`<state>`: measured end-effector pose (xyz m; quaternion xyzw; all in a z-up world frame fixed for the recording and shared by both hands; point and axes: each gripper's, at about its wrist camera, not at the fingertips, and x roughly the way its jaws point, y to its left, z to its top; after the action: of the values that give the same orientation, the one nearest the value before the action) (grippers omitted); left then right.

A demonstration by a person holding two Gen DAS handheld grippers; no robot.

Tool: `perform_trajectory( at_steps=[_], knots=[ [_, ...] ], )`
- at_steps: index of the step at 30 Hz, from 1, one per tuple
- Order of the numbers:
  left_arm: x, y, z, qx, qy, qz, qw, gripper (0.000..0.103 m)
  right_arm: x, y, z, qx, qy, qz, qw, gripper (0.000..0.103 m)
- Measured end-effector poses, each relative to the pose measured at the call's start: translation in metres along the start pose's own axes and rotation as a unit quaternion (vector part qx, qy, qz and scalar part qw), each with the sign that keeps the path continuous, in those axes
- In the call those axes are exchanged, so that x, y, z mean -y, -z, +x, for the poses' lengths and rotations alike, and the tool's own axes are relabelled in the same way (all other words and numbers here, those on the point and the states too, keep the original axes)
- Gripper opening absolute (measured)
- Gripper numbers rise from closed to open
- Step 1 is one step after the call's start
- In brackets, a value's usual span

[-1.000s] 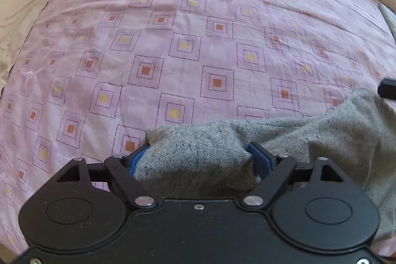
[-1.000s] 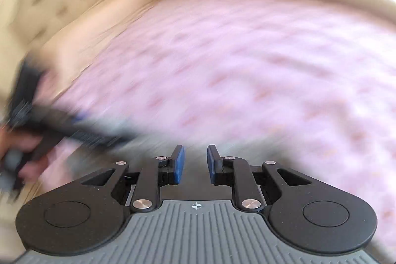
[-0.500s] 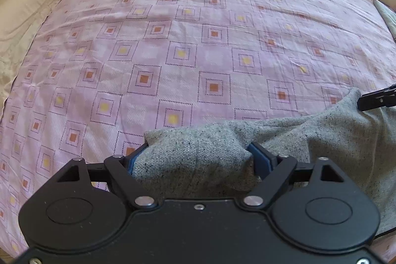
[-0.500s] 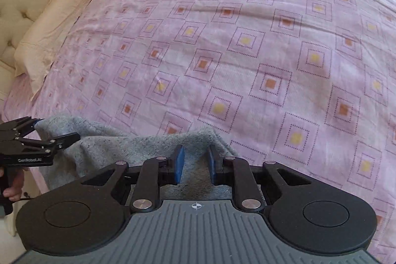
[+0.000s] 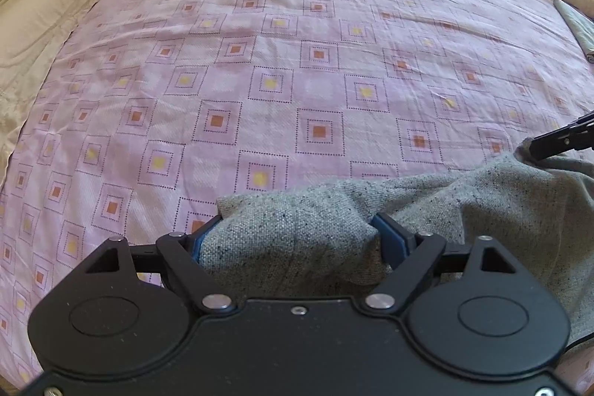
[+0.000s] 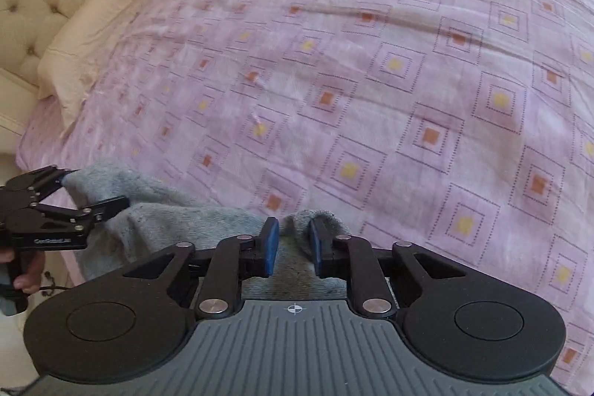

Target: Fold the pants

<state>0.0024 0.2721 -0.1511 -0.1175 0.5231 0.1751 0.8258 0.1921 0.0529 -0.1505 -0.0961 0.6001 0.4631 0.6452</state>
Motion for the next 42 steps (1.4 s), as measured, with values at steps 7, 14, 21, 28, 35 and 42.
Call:
perform_trajectory(
  at_steps=[7,14,21,28,35,42],
  knots=[
    [-0.017,-0.033,0.006,-0.016,0.001,-0.054,0.9984,0.089,0.001,-0.004,-0.017,0.091,0.092,0.004,0.992,0.001],
    [-0.049,-0.059,0.017,-0.054,-0.071,-0.102,0.9907,0.075,0.006,-0.020,-0.014,0.115,0.108,0.028,0.987,0.000],
    [-0.033,-0.044,-0.033,-0.039,-0.033,-0.086,0.9949,0.075,-0.074,0.003,-0.017,0.093,0.031,-0.129,0.987,0.002],
    [0.001,-0.015,0.008,-0.067,-0.061,-0.010,0.9958,0.085,-0.093,0.019,0.035,0.045,0.075,-0.144,0.986,0.002],
    [-0.015,-0.014,0.009,-0.086,-0.033,-0.071,0.9932,0.087,-0.078,0.006,0.027,0.093,0.135,-0.053,0.985,0.003],
    [0.005,0.002,-0.035,-0.054,-0.018,-0.050,0.9971,0.082,-0.083,0.078,-0.039,0.145,0.121,0.026,0.982,0.003]
  ],
)
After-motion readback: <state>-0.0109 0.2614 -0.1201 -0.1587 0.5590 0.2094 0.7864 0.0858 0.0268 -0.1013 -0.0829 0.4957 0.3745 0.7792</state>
